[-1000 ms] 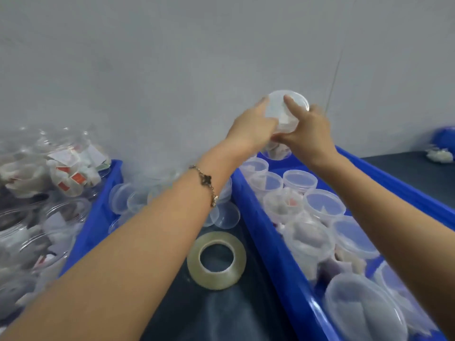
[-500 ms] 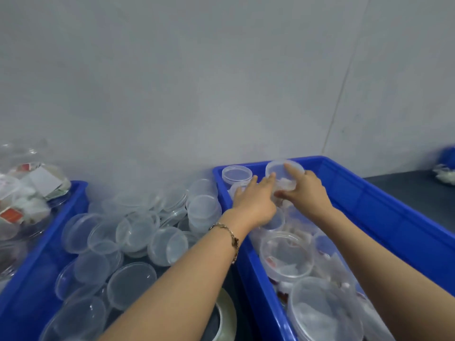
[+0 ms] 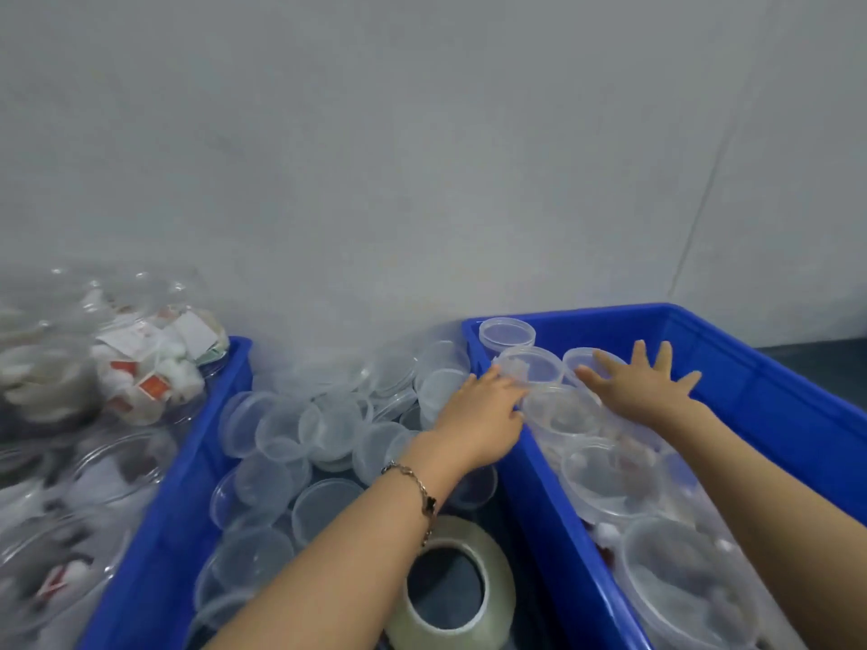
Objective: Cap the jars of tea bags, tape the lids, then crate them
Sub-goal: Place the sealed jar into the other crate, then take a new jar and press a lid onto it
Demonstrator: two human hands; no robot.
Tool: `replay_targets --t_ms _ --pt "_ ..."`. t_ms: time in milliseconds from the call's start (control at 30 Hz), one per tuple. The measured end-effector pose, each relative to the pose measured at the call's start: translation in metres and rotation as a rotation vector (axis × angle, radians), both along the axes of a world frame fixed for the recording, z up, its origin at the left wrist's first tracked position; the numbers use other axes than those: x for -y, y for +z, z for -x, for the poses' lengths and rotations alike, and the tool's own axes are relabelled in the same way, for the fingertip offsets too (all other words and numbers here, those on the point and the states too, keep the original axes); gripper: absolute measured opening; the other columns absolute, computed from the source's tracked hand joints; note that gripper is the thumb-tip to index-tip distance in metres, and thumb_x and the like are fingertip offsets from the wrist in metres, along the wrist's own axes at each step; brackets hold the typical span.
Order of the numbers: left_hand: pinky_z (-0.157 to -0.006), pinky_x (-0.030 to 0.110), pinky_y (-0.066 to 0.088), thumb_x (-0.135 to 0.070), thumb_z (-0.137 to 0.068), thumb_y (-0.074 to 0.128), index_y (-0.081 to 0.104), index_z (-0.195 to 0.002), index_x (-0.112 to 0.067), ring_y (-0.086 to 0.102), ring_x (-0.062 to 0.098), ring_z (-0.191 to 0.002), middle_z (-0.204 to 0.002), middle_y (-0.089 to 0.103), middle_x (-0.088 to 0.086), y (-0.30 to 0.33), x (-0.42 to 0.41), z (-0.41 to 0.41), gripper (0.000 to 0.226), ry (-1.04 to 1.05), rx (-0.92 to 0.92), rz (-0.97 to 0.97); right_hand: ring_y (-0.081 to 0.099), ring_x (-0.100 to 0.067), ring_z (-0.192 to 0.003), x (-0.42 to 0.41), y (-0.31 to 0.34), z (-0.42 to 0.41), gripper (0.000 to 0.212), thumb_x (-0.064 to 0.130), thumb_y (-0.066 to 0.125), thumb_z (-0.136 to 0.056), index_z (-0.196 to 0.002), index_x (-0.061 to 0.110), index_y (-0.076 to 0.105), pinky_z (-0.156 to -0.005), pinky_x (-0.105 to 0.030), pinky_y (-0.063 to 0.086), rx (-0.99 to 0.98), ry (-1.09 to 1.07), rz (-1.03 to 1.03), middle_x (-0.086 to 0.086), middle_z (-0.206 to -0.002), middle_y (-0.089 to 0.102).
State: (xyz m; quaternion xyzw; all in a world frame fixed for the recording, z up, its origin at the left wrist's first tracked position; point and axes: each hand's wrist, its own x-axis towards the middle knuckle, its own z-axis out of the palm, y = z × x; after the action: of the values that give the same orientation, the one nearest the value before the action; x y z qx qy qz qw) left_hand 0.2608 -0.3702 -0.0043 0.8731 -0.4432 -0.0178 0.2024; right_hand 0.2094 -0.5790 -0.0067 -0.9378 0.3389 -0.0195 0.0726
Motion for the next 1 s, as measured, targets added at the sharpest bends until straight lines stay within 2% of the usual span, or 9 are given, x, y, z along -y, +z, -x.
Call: replay_targets --t_ms 133,267,367,467,567,733,833,933,1000 --pt "-0.112 0.033 0.018 -0.004 -0.091 0.045 0.041 -0.142 -0.013 0.023 0.025 -0.143 -0.15 0.037 0.008 0.013 -0.044 0.002 0.052 0.11 0.07 -0.013 -0.005 -0.027 -0.145 -0.068 0.016 -0.007 0.063 0.061 0.024 -0.094 -0.149 0.032 0.017 -0.11 -0.06 0.011 0.204 0.157 0.029 -0.005 -0.159 0.005" --pt "-0.096 0.037 0.036 -0.009 -0.088 0.047 0.055 -0.128 -0.013 0.049 0.033 -0.117 -0.124 0.056 0.014 0.027 -0.088 0.021 0.04 0.261 0.137 -0.053 0.0 -0.024 -0.146 -0.16 0.024 -0.01 0.048 0.043 0.034 -0.099 -0.146 0.032 0.029 -0.113 -0.053 0.015 0.232 0.508 -0.105 -0.007 -0.159 0.005" --pt "-0.094 0.037 0.042 -0.01 -0.092 0.044 0.052 -0.13 -0.006 0.054 0.032 -0.116 -0.128 0.057 0.017 0.029 -0.117 0.035 0.039 0.43 0.097 -0.171 0.003 -0.023 -0.146 -0.214 0.019 -0.006 0.043 0.023 0.034 -0.101 -0.144 0.028 0.037 -0.113 -0.048 0.019 0.235 0.682 -0.126 -0.009 -0.158 0.007" --pt "-0.106 0.04 0.033 -0.011 -0.095 0.046 0.044 -0.138 -0.005 0.044 0.031 -0.129 -0.143 0.045 0.015 0.019 -0.143 0.054 0.043 0.526 -0.018 -0.416 0.012 -0.024 -0.145 -0.254 0.009 0.006 0.044 0.014 0.039 -0.1 -0.143 0.019 0.037 -0.113 -0.034 0.022 0.207 0.769 -0.133 -0.014 -0.156 0.014" --pt "-0.109 0.042 0.029 -0.013 -0.095 0.048 0.042 -0.139 -0.006 0.037 0.03 -0.135 -0.145 0.041 0.014 0.002 -0.172 0.082 0.045 0.609 -0.036 -0.438 0.02 -0.025 -0.143 -0.288 -0.01 0.027 0.048 0.012 0.047 -0.096 -0.142 0.01 0.036 -0.111 -0.025 0.016 0.19 0.871 -0.157 -0.017 -0.15 0.025" --pt "-0.116 0.044 0.014 -0.013 -0.1 0.033 0.023 -0.146 0.0 0.019 0.032 -0.142 -0.151 0.027 0.019 -0.061 -0.208 0.137 0.049 0.727 -0.02 -0.422 0.011 -0.023 -0.145 -0.326 -0.076 0.075 0.053 0.021 0.038 -0.101 -0.149 0.013 0.018 -0.115 -0.038 0.018 0.058 0.852 -0.18 -0.012 -0.157 0.01" --pt "-0.118 0.043 0.01 -0.007 -0.101 0.023 0.022 -0.146 0.002 0.014 0.032 -0.144 -0.154 0.02 0.022 -0.092 -0.214 0.164 0.047 0.757 -0.101 -0.371 0.007 -0.021 -0.146 -0.333 -0.116 0.101 0.051 0.025 0.03 -0.102 -0.15 0.016 0.015 -0.117 -0.033 0.013 -0.015 0.81 -0.05 -0.008 -0.158 0.006" --pt "-0.094 0.028 0.049 -0.009 -0.081 0.033 0.074 -0.101 -0.007 0.062 0.023 -0.113 -0.113 0.068 0.016 -0.107 -0.221 0.187 0.046 0.703 -0.04 -0.19 0.035 -0.03 -0.137 -0.335 -0.133 0.124 0.052 0.023 0.054 -0.094 -0.138 0.0 0.041 -0.11 -0.033 0.032 0.051 0.78 0.04 -0.02 -0.146 0.036" --pt "-0.077 0.028 0.052 -0.017 -0.067 0.033 0.078 -0.07 -0.016 0.072 0.019 -0.086 -0.085 0.075 0.002 -0.123 -0.224 0.194 0.046 0.682 0.065 -0.218 0.066 -0.029 -0.103 -0.334 -0.135 0.133 0.051 0.026 0.088 -0.059 -0.102 0.002 0.072 -0.08 -0.033 0.055 0.145 0.786 0.146 -0.017 -0.111 0.068"
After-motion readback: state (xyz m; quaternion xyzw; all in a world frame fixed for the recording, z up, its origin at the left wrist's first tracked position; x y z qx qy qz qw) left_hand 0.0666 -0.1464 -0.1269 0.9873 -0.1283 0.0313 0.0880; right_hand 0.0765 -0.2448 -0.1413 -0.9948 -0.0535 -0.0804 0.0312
